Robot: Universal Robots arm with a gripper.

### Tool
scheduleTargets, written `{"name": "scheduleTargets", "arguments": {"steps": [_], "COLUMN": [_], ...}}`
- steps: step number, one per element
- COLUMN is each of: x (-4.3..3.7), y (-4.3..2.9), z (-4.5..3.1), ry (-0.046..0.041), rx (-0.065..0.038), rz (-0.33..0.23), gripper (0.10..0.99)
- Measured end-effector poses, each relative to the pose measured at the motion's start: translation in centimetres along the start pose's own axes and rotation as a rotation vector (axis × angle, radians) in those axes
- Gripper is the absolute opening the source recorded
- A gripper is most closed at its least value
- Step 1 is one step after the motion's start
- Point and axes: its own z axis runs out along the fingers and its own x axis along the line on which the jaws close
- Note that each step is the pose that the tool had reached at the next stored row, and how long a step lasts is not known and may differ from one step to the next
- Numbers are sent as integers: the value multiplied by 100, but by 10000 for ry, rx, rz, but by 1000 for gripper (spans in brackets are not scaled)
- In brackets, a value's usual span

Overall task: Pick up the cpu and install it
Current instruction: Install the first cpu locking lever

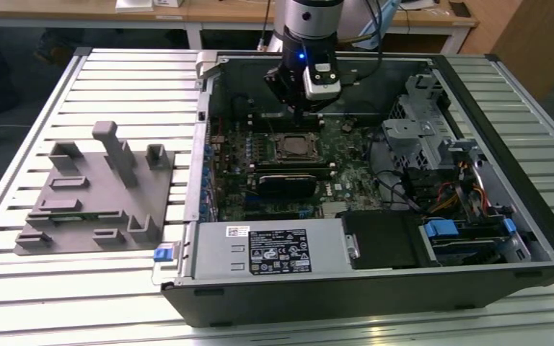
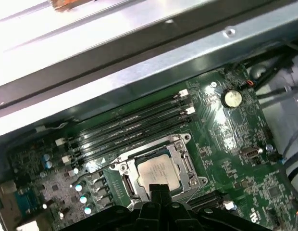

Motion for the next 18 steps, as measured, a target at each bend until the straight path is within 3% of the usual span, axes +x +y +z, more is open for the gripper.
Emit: {"name": "scheduleTargets", "arguments": {"steps": [18], "x": [0], "y": [0], "z": [7], "ry": [39], "rx": [-2], "rz": [-3186], "gripper": [106]}}
